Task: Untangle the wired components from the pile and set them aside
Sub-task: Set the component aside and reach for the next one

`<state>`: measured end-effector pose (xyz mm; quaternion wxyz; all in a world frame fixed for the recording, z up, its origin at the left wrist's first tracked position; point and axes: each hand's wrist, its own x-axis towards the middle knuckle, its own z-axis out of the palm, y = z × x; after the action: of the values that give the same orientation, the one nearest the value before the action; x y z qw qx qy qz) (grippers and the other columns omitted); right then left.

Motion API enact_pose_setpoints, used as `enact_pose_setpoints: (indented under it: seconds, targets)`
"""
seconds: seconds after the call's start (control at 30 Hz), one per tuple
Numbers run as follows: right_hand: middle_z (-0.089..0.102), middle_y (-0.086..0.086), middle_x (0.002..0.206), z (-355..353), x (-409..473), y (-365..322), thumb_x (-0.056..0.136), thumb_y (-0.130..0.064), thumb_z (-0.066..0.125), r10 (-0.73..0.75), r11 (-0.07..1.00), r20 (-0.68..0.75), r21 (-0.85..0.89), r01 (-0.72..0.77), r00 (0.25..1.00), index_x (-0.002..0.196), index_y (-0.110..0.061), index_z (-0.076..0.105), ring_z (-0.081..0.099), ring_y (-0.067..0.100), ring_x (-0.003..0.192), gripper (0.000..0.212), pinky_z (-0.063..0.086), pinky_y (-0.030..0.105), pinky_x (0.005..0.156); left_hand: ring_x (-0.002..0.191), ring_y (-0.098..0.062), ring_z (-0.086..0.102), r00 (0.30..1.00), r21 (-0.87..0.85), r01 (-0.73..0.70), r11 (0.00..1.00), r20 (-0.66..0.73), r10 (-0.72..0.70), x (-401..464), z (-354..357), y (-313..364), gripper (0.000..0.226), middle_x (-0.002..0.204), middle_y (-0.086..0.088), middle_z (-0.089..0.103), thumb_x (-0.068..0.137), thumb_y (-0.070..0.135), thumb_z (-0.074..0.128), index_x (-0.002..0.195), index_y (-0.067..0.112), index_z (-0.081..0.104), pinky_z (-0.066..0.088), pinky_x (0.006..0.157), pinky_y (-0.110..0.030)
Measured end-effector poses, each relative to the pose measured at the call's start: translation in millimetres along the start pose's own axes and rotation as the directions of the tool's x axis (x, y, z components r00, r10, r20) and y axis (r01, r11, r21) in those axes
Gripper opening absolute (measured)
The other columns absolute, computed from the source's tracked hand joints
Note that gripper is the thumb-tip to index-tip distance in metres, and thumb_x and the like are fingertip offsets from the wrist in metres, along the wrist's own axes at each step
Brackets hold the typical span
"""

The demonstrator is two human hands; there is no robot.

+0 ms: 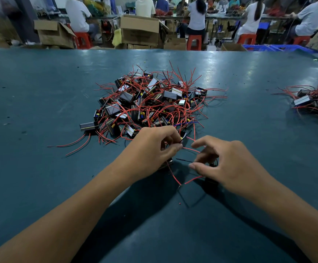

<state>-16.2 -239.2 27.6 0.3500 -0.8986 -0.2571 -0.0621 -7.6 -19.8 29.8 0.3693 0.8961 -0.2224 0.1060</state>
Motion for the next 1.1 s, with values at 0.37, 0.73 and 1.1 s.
enact_pose_setpoints:
  seconds: [0.37, 0.73, 1.1]
  targets:
    - [0.067, -0.010, 0.068, -1.2, 7.1, -0.2, 0.087, -0.016, 0.071, 0.018, 0.993, -0.160, -0.111, -0.036, 0.987, 0.084, -0.023, 0.070, 0.060, 0.009, 0.067, 0.007, 0.045, 0.020, 0.064, 0.066, -0.014, 0.061, 0.998, -0.114, 0.045, 0.992, 0.040, -0.041, 2.6, 2.3, -3.3, 0.004, 0.077, 0.006, 0.069, 0.096, 0.026, 0.065, 0.092, 0.025, 0.063, 0.051, 0.062, -0.029]
    - [0.069, 0.002, 0.066, 11.8, 10.4, 0.1, 0.094, -0.016, 0.066, 0.206, 0.878, -0.150, 0.464, -0.115, 0.967, 0.084, -0.027, 0.070, 0.060, 0.011, 0.055, 0.016, 0.044, 0.020, 0.050, 0.059, -0.011, 0.060, 0.997, -0.187, 0.060, 0.981, 0.064, -0.049, 1.3, 9.6, 3.9, 0.012, 0.073, 0.005, 0.069, 0.099, 0.027, 0.061, 0.090, 0.021, 0.067, 0.050, 0.058, -0.028]
    - [0.042, -0.003, 0.054, 18.4, 11.3, 4.0, 0.094, -0.020, 0.066, 0.157, 0.866, -0.214, 0.499, -0.030, 0.964, 0.085, -0.027, 0.071, 0.035, 0.014, 0.051, 0.013, 0.028, 0.023, 0.047, 0.053, -0.009, 0.059, 0.997, -0.216, 0.071, 0.974, 0.049, -0.062, 0.7, 13.6, 2.8, 0.016, 0.070, 0.004, 0.070, 0.099, 0.028, 0.059, 0.086, 0.024, 0.066, 0.047, 0.053, -0.021]
